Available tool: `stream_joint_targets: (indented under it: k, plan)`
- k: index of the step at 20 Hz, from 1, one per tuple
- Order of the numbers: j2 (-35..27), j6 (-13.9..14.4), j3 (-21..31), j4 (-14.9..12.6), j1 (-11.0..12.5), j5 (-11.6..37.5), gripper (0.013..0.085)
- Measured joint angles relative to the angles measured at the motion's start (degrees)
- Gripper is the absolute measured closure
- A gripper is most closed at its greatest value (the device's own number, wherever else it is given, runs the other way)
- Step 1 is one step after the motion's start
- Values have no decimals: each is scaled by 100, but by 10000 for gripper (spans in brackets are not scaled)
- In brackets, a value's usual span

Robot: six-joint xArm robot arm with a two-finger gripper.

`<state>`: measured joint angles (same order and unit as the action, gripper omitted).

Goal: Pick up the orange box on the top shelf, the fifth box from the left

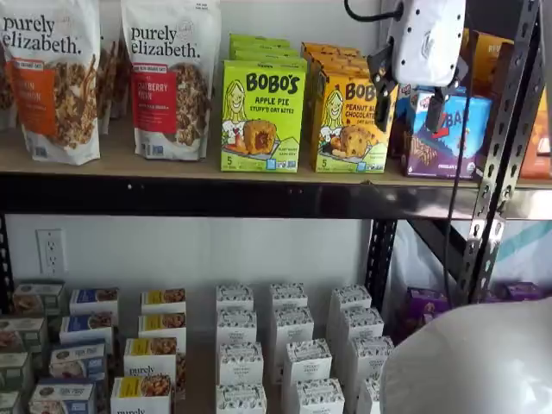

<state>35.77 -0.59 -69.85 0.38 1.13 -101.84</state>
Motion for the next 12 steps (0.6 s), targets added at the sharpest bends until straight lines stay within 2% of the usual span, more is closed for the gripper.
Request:
stream_joint_targets:
  k: [3, 6, 8, 12]
  plan:
    - [-80, -98, 20, 153, 129, 206, 130]
    - [-126, -102, 96, 82, 113, 516, 130]
    - [-186, -119, 122, 143, 136, 687, 130]
    - [-270, -213, 182, 482, 238, 1055, 130]
